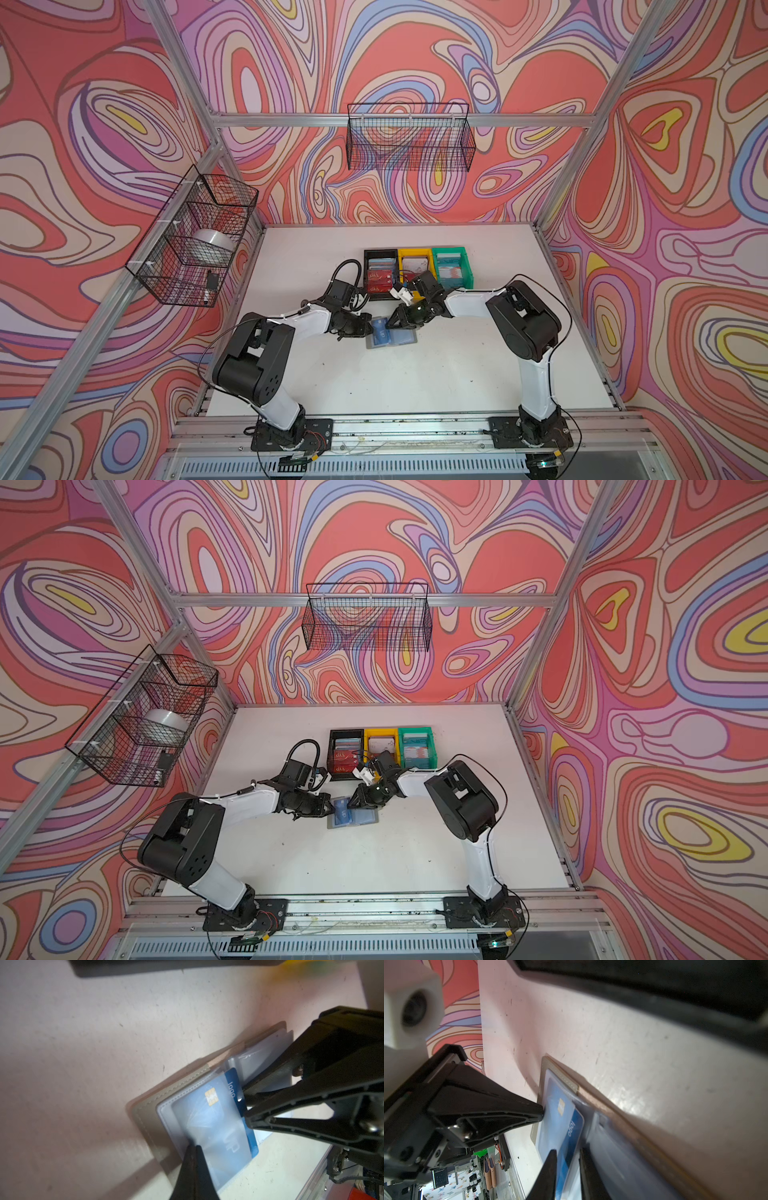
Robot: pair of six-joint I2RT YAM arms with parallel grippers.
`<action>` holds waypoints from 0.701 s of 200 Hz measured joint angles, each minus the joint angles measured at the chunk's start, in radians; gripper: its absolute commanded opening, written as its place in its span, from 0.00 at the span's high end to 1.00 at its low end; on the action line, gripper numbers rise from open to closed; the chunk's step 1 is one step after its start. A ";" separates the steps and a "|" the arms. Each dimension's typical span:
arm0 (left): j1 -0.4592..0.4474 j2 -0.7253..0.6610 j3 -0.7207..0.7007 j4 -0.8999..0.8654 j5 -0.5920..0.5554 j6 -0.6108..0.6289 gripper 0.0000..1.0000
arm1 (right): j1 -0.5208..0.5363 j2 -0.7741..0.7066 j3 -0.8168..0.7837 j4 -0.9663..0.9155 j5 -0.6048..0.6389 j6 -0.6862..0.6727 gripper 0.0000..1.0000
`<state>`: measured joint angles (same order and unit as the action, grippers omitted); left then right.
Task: Take the credit cards out of the card holder
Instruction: Take out the credit card from the card slot.
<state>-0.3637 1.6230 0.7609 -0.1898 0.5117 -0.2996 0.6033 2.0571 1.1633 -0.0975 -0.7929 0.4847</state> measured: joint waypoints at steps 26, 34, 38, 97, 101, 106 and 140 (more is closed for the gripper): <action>0.004 0.007 0.000 0.011 0.010 0.000 1.00 | 0.000 0.000 -0.003 0.024 -0.007 0.012 0.76; 0.004 0.007 0.000 0.012 0.011 0.000 1.00 | 0.000 0.000 -0.006 0.034 -0.010 0.019 0.77; 0.004 0.007 0.000 0.013 0.011 0.001 1.00 | 0.000 0.000 -0.008 0.040 -0.011 0.023 0.77; 0.004 0.007 -0.002 0.015 0.011 0.004 1.00 | 0.000 0.000 -0.027 0.092 -0.029 0.060 0.83; 0.004 0.007 -0.002 0.015 0.011 0.005 1.00 | -0.001 0.000 -0.027 0.092 -0.029 0.058 0.84; 0.004 0.007 -0.002 0.015 0.011 0.005 1.00 | -0.001 0.000 -0.027 0.091 -0.029 0.060 0.85; 0.004 0.006 -0.003 0.015 0.010 0.008 1.00 | -0.001 0.000 -0.032 0.087 -0.028 0.058 0.91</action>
<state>-0.3599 1.6287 0.7582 -0.1749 0.5217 -0.2920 0.6025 2.0575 1.1309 -0.0105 -0.8211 0.5430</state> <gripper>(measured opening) 0.046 0.103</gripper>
